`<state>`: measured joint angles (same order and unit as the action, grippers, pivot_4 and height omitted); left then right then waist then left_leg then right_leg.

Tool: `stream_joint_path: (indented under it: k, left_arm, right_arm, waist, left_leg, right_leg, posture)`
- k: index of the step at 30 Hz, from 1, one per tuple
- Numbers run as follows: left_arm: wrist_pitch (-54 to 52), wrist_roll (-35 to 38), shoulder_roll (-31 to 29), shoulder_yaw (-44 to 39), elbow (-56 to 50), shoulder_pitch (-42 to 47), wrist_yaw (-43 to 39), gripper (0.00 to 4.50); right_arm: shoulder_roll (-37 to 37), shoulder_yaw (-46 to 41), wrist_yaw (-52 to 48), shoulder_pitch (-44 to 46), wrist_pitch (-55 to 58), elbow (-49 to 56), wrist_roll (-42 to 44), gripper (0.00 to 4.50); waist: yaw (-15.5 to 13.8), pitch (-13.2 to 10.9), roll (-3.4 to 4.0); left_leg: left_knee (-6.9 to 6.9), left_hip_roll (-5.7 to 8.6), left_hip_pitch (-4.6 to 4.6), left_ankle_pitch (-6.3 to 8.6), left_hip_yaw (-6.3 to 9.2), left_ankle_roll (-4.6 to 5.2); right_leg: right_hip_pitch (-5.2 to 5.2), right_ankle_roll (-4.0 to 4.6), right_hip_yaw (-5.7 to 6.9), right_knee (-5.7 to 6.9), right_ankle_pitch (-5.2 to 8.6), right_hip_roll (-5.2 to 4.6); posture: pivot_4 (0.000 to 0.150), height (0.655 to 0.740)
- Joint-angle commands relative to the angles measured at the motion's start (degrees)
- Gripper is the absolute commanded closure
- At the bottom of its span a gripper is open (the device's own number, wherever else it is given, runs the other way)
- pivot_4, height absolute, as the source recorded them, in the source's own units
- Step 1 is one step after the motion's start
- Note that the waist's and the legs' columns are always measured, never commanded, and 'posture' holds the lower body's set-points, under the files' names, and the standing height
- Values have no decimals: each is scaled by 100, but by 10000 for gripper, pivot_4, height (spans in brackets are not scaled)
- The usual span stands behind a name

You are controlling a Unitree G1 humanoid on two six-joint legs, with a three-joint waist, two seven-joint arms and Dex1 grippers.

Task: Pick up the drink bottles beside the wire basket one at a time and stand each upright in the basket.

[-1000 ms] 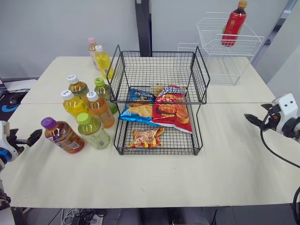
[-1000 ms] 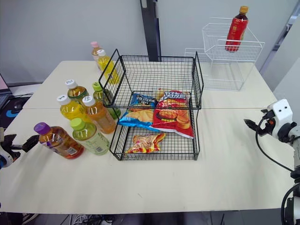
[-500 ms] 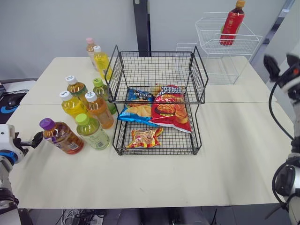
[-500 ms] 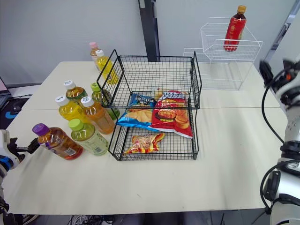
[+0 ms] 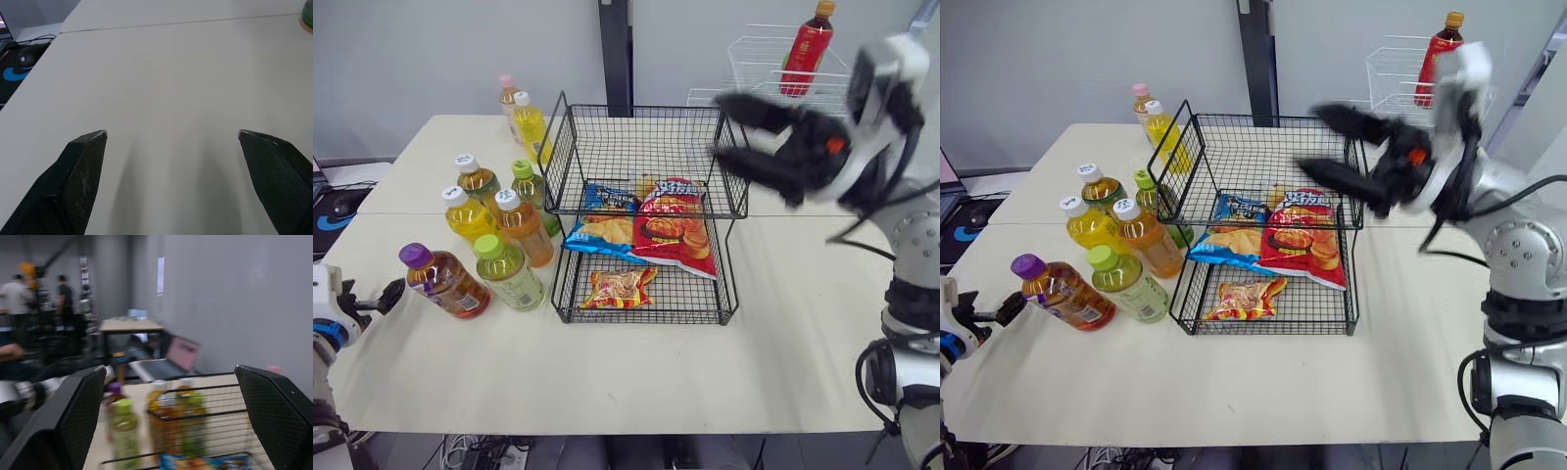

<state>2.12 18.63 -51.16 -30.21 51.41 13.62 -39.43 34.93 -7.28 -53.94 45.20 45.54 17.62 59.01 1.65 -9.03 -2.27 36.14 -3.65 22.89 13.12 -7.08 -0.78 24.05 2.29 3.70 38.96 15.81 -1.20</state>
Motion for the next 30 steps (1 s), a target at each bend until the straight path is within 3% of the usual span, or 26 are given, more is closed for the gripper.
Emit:
stream_joint_path:
  k: [1, 7, 16, 23, 27, 30]
  left_arm:
    - [-184, 394, 15, -418, -600, -375, -101, 407]
    - [-847, 1039, 244, -1010, -1799, -1220, -210, 407]
    - [-1389, 1567, 937, -1910, -3734, -2803, 48, 407]
    - [-1745, 2262, 1917, -2713, -5789, -4281, 202, 407]
    - [-2056, 2785, 2695, -2760, -7530, -5165, 521, 407]
    - [-2296, 3235, 2900, -2856, -8385, -5659, 683, 407]
  right_arm:
    - [78, 236, -652, -388, -280, 382, -122, 0]
    - [-233, 667, -1495, -796, -1139, 89, -715, 0]
    - [-813, 1019, -2071, -424, -1726, -595, -1129, 0]
    - [-1036, 1159, -2223, -268, -1816, -922, -1340, 0]
    - [-1109, 1224, -2265, -313, -1899, -1061, -1503, 0]
    - [-1156, 1243, -2277, -306, -1817, -1078, -1495, 0]
  waist:
    - [10, 10, -23]
    - [18, 14, -33]
    - [13, 16, -43]
    - [23, 15, -54]
    - [6, 16, -64]
    - [3, 12, -68]
  left_leg:
    - [3, 0, 0, 0, 1, 0]
    - [11, -2, -4, -3, 9, 1]
    - [11, -3, -4, -3, 13, 1]
    - [11, 1, -5, -2, 14, 3]
    - [11, 1, -5, -1, 16, 3]
    - [12, 3, -6, -1, 18, 3]
  right_leg:
    - [-1, 0, 1, 1, 0, 0]
    - [-5, -27, 7, 4, 15, 0]
    - [-5, 0, 10, 5, 1, 0]
    - [-9, 2, 10, 0, 2, -5]
    - [-12, -1, 9, -2, 6, -5]
    - [-14, -15, 9, -3, 23, -4]
  posture:
    - [1500, 7400]
    - [1500, 7400]
    - [1500, 7400]
    - [1500, 7400]
    - [1500, 7400]
    - [1500, 7400]
